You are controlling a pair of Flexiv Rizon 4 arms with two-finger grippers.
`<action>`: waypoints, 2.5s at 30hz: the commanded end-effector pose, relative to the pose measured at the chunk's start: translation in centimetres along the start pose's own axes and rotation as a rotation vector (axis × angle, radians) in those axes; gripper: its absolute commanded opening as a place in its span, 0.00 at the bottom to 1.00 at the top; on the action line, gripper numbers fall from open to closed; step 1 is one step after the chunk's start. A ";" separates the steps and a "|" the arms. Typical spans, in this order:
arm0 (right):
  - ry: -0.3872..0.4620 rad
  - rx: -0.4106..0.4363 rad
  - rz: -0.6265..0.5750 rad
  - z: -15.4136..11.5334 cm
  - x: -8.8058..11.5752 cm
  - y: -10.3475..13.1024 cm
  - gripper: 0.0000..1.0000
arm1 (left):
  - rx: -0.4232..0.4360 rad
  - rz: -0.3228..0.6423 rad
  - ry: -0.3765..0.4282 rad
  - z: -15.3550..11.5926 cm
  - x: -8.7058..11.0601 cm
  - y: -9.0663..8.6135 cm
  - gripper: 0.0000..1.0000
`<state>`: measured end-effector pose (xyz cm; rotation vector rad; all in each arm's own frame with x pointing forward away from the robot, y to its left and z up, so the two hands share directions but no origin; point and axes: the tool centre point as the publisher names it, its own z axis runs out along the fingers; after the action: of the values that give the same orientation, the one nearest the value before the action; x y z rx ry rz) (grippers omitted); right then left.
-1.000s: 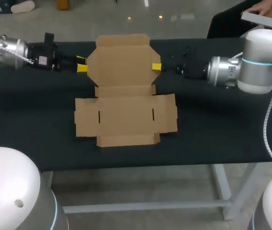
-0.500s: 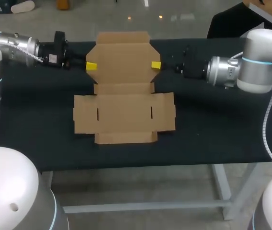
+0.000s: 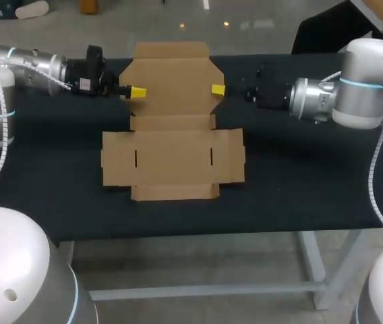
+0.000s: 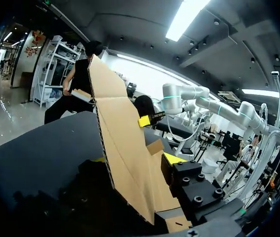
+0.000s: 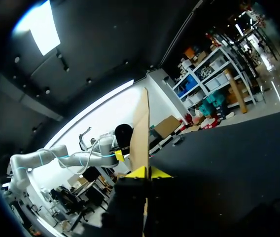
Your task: Assemble the packaging by folding the flat box into shape, placing the metal phone stand inside, and closing the box properly
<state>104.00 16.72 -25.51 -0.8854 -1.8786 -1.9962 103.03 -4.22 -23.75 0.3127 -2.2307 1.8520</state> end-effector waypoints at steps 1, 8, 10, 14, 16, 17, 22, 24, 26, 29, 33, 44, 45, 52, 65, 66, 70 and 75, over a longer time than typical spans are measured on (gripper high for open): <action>0.004 -0.006 -0.003 0.0 -0.1 0.0 0.00 | -0.001 0.000 0.033 0.3 -0.4 0.1 0.49; 0.004 -0.012 -0.011 0.1 -0.2 0.3 0.00 | 0.002 -0.002 0.048 1.0 -0.3 0.0 0.44; 0.004 -0.013 -0.013 0.2 -0.2 0.3 0.00 | 0.001 -0.003 0.052 1.2 -0.3 -0.1 0.44; 0.005 -0.013 -0.015 0.3 -0.2 0.4 0.00 | -0.001 -0.005 0.057 1.5 -0.3 -0.1 0.40; 0.006 -0.013 -0.015 0.4 -0.2 0.4 0.00 | -0.001 -0.007 0.058 1.6 -0.3 -0.1 0.38; 0.007 -0.013 -0.016 0.4 -0.2 0.4 0.00 | -0.001 -0.008 0.059 1.6 -0.4 -0.1 0.36; 0.009 -0.014 -0.018 0.5 -0.2 0.5 0.00 | 0.001 -0.013 0.061 1.7 -0.5 0.0 0.27; 0.010 -0.015 -0.020 0.6 -0.2 0.5 0.00 | 0.003 -0.014 0.062 1.7 -0.5 0.0 0.27; 0.011 -0.016 -0.021 0.6 -0.1 0.5 0.00 | 0.005 -0.014 0.063 1.7 -0.5 0.0 0.26; 0.012 -0.018 -0.023 0.6 -0.1 0.5 0.00 | 0.010 -0.013 0.065 1.8 -0.4 0.0 0.20; 0.014 -0.021 -0.024 0.7 0.0 0.6 0.00 | 0.017 -0.013 0.067 1.8 -0.4 0.0 0.06; 0.016 -0.010 -0.009 0.5 0.0 0.8 0.35 | 0.024 0.000 0.080 1.7 -0.5 -0.1 0.00; 0.011 -0.002 -0.010 0.4 0.1 0.9 0.40 | 0.025 0.002 0.079 1.6 -0.5 -0.2 0.00; -0.070 0.036 -0.034 -1.7 0.9 1.5 0.42 | 0.015 0.017 0.059 1.0 -0.8 -0.9 0.00; -0.190 0.048 -0.097 -7.9 4.2 1.6 0.00 | 0.011 0.025 -0.005 0.9 -2.1 -3.1 0.00; -0.195 0.051 -0.101 -8.4 4.5 1.5 0.00 | 0.009 0.030 -0.018 0.9 -2.2 -3.3 0.00; -0.225 0.061 -0.128 -9.8 5.9 0.7 0.00 | 0.019 0.045 -0.046 1.0 -2.2 -4.1 0.00; -0.253 0.098 -0.200 -11.6 7.7 -0.7 0.00 | 0.031 0.065 -0.072 1.1 -2.0 -5.1 0.00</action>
<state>97.21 8.48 -22.19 -0.8988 -2.2000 -1.9634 107.23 -5.97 -20.38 0.2902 -2.2604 1.9351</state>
